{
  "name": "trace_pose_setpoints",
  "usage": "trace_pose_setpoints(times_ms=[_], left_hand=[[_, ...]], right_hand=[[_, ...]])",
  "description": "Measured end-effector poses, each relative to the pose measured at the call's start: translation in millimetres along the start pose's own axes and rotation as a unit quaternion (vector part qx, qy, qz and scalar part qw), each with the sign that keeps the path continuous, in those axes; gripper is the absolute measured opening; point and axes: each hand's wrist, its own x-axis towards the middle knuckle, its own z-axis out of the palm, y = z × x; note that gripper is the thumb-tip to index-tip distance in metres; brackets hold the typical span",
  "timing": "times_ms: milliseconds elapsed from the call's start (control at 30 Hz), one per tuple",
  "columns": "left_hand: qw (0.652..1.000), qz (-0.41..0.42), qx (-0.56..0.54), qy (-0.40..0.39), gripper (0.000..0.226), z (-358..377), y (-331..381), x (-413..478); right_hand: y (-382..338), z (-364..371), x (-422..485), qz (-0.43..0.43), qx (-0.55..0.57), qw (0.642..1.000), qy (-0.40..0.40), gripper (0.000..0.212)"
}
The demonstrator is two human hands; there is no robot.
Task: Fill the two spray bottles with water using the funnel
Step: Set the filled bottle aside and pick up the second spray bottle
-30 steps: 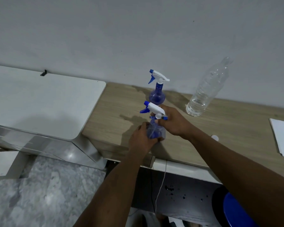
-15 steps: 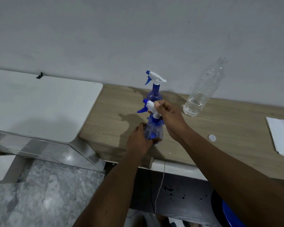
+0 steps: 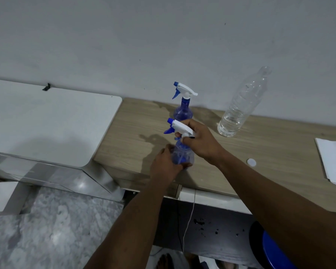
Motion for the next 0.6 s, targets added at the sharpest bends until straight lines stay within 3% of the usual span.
trace_pose_setpoints(times_ms=[200,367,600], left_hand=[[1.0,0.01,0.016,-0.008,0.091,-1.7,1.1,0.3],[1.0,0.009,0.013,-0.004,0.091,-3.2,1.3,-0.2],[1.0,0.013,0.015,0.003,0.085,-4.6,1.8,-1.6]], right_hand=[[-3.9,-4.8,-0.7,0.06,0.171,0.983,0.032,0.027],[-30.4,-11.1,0.4,0.025,0.112,0.993,0.025,0.021],[-104.8,-51.0,3.6,0.02,0.211,0.974,0.082,0.024]])
